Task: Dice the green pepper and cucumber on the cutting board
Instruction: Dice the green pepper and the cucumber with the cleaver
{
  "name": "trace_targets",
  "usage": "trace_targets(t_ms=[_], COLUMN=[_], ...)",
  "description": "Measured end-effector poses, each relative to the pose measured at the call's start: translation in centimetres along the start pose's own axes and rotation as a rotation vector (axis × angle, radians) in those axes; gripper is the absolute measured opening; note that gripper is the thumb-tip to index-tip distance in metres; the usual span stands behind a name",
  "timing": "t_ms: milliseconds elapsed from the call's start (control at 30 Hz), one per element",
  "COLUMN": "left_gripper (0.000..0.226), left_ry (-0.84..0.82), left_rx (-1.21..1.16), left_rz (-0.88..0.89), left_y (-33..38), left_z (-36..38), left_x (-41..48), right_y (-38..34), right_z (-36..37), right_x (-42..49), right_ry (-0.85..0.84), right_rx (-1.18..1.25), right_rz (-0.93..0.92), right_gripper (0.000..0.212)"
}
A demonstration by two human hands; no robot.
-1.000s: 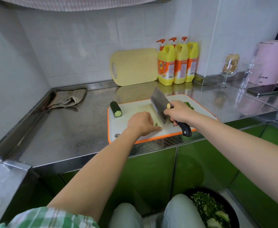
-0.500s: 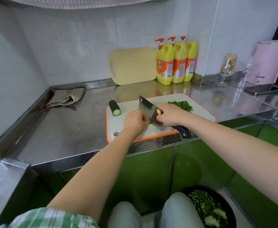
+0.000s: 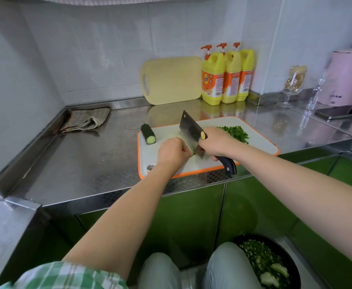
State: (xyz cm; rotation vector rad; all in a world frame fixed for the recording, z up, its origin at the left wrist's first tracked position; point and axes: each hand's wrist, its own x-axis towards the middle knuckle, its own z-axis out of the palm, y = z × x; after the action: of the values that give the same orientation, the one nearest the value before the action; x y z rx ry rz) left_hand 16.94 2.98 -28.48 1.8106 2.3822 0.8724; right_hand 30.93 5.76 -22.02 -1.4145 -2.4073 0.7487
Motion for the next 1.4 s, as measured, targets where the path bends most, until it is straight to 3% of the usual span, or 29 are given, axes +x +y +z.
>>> trace_targets(t_ms=[267, 533, 700, 900, 1067, 1233, 1400], left_gripper=[0.02, 0.02, 0.024, 0.018, 0.019, 0.013, 0.024], left_ry=[-0.031, -0.014, -0.025, -0.034, -0.02, -0.034, -0.01], left_rx=[0.011, 0.02, 0.012, 0.024, 0.031, 0.022, -0.03], left_rz=[0.04, 0.0, 0.012, 0.008, -0.026, -0.008, 0.025], left_y=[-0.1, -0.3, -0.5, -0.3, 1.1, 1.7, 1.8], left_z=[-0.1, -0.2, -0.2, 0.0, 0.5, 0.4, 0.8], left_x=[-0.2, -0.3, -0.2, 0.0, -0.2, 0.1, 0.0], right_y=[0.2, 1.1, 0.3, 0.5, 2.0, 3.0, 1.8], right_z=[1.1, 0.6, 0.6, 0.7, -0.1, -0.6, -0.5], right_x=[0.8, 0.0, -0.2, 0.6, 1.0, 1.3, 1.4], right_ry=[-0.033, -0.01, -0.041, -0.101, -0.015, -0.035, -0.096], right_rx=[-0.025, 0.093, 0.047, 0.066, 0.026, 0.032, -0.081], right_rz=[0.067, -0.009, -0.004, 0.068, 0.113, 0.122, 0.12], right_gripper=[0.011, 0.011, 0.017, 0.005, 0.012, 0.013, 0.019])
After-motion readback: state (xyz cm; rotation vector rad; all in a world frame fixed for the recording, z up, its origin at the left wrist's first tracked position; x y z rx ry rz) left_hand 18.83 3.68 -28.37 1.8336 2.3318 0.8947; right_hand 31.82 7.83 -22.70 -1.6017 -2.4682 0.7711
